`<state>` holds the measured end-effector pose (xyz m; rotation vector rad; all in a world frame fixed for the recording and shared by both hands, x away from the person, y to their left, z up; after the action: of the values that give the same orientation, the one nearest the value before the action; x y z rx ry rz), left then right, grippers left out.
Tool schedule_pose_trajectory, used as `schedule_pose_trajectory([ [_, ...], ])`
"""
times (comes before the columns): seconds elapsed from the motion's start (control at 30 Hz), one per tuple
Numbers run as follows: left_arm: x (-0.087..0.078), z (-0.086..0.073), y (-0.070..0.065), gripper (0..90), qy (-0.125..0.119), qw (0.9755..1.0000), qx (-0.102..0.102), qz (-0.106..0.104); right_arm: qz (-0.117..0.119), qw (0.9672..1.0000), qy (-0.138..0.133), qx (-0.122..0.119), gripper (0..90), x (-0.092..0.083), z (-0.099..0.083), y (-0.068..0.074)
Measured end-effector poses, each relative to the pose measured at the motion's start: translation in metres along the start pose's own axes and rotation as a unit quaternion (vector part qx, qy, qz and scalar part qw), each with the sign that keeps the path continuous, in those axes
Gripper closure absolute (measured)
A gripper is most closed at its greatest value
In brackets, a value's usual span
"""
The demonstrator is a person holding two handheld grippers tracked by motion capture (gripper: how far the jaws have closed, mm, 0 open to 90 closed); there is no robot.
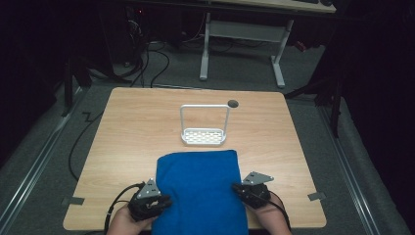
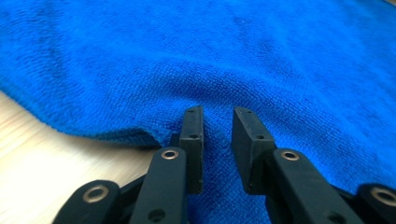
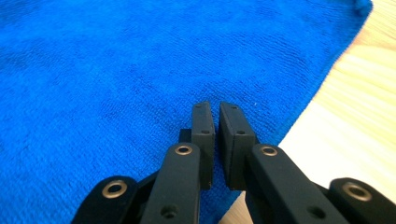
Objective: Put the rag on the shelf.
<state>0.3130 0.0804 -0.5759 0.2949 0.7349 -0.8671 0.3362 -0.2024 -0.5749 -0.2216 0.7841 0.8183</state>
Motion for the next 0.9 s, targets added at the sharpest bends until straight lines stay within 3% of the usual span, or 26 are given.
schedule_pose_trajectory([
  [0.2, 0.001, 0.002, -0.006, 69.4, -0.002, 0.9999, 0.003, -0.013, -0.005, 0.9998, -0.006, 0.016, 79.7, -0.009, -0.006, -0.011],
  [0.3, -0.012, 0.006, 0.014, 68.4, -0.045, 0.9982, -0.039, -0.008, -0.01, 0.9991, -0.032, 0.024, 74.2, -0.011, -0.003, -0.017],
  [0.37, -0.018, 0.01, 0.036, 67.8, -0.068, 0.9949, -0.072, 0.016, -0.012, 0.9976, -0.056, 0.038, 72.7, -0.015, 0.0, -0.021],
  [0.4, -0.018, 0.01, 0.036, 69.0, -0.068, 0.9949, -0.072, 0.016, -0.011, 0.9968, -0.066, 0.044, 72.7, -0.016, 0.002, -0.023],
  [0.43, -0.018, 0.011, 0.06, 71.2, -0.073, 0.9905, -0.107, 0.045, -0.009, 0.9959, -0.074, 0.051, 72.1, -0.017, 0.003, -0.024],
  [0.53, -0.011, 0.014, 0.087, 74.7, -0.066, 0.9848, -0.137, 0.084, -0.007, 0.9953, -0.082, 0.052, 71.2, -0.018, 0.005, -0.026],
  [0.63, 0.003, 0.026, 0.101, 73.6, -0.057, 0.9827, -0.134, 0.114, -0.004, 0.9957, -0.078, 0.048, 70.3, -0.016, 0.004, -0.023],
  [0.77, 0.022, 0.046, 0.116, 63.3, -0.057, 0.9779, -0.141, 0.143, 0.0, 0.9973, -0.067, 0.029, 68.4, -0.01, 0.006, -0.018],
  [0.8, 0.022, 0.046, 0.116, 60.9, -0.057, 0.9779, -0.141, 0.143, 0.0, 0.9973, -0.067, 0.029, 68.4, -0.01, 0.006, -0.018],
  [0.83, 0.031, 0.051, 0.12, 58.2, -0.048, 0.9763, -0.151, 0.148, 0.002, 0.9976, -0.065, 0.025, 68.0, -0.008, 0.006, -0.017],
  [0.9, 0.04, 0.053, 0.123, 54.4, -0.032, 0.9764, -0.161, 0.14, 0.003, 0.9975, -0.066, 0.025, 67.3, -0.008, 0.006, -0.017],
])
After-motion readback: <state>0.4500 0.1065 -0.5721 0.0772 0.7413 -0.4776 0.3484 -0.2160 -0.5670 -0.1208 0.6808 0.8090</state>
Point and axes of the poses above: each handheld gripper's, and its own axes: x roughly forward along the jaws, z roughly out of its top, y roughly to its left, the point moved 7 cm from there along x, roughly forward along the jaws, and after that the axes turned 9 degrees about z, right-handed, at the moved point
